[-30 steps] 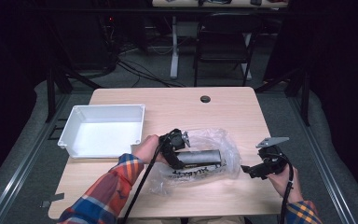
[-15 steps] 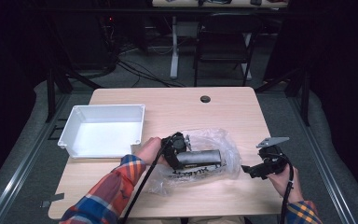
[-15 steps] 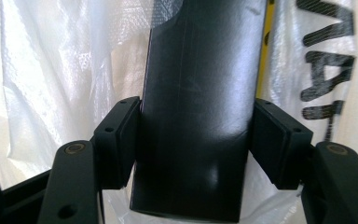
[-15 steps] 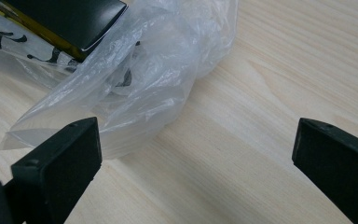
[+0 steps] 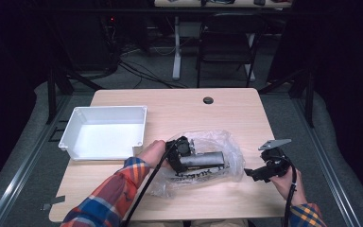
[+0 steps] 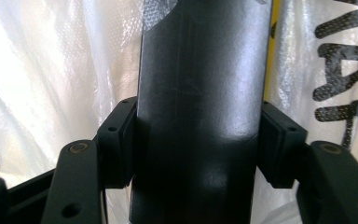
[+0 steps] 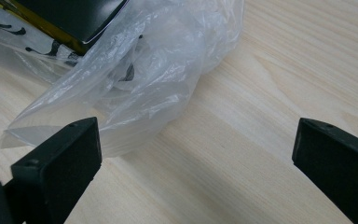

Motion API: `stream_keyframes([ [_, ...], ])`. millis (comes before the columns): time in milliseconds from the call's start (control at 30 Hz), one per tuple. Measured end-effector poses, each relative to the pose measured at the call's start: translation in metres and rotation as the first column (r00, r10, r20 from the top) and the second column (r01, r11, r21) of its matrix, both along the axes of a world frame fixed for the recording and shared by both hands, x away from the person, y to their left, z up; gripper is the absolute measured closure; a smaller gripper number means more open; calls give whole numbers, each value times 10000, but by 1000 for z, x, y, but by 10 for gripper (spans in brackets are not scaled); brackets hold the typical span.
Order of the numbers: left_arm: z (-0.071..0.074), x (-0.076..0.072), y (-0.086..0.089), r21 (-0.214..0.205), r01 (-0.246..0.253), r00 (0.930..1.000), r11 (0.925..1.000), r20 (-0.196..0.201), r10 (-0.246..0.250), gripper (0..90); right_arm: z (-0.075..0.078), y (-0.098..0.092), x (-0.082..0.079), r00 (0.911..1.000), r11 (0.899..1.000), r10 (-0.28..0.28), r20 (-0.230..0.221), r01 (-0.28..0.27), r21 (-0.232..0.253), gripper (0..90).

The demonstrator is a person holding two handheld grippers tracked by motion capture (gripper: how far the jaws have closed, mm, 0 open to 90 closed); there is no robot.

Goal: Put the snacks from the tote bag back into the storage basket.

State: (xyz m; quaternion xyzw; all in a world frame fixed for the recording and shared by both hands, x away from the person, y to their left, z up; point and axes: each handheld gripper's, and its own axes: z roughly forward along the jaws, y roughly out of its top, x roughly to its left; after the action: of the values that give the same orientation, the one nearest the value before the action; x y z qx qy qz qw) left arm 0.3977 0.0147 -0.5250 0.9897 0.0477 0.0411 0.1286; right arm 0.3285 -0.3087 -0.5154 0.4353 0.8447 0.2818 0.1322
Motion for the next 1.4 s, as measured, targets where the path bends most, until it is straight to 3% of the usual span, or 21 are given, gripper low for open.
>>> stream_keyframes([
  [167, 1, 0, 0, 21, 264, 9996, 9996, 16, -264, 430, 0, -1, 0, 10000, 10000, 41, -21, -41, 3, 7],
  [433, 3, -2, 1, -123, 329, 9995, 9994, 14, -329, 435, 0, -1, 0, 10000, 10000, -27, 44, 27, 11, 7],
  [767, 16, -3, 7, -347, 260, 9994, 9991, 218, -253, 434, 1, -2, 0, 9999, 9999, -117, 112, 117, -9, 7],
  [1000, 30, -4, 11, -508, 435, 9986, 9978, 334, -418, 434, 1, -2, 0, 9998, 9999, -136, 109, 136, -7, 7],
  [1200, 46, -3, 16, -910, 325, 9985, 9953, 466, -283, 434, 1, -3, 0, 9998, 9999, -147, 117, 147, 12, 8],
  [1400, 60, -1, 22, -1020, 288, 9981, 9944, 578, -229, 434, 2, -4, 0, 9997, 9998, -191, 153, 190, 114, 6],
])
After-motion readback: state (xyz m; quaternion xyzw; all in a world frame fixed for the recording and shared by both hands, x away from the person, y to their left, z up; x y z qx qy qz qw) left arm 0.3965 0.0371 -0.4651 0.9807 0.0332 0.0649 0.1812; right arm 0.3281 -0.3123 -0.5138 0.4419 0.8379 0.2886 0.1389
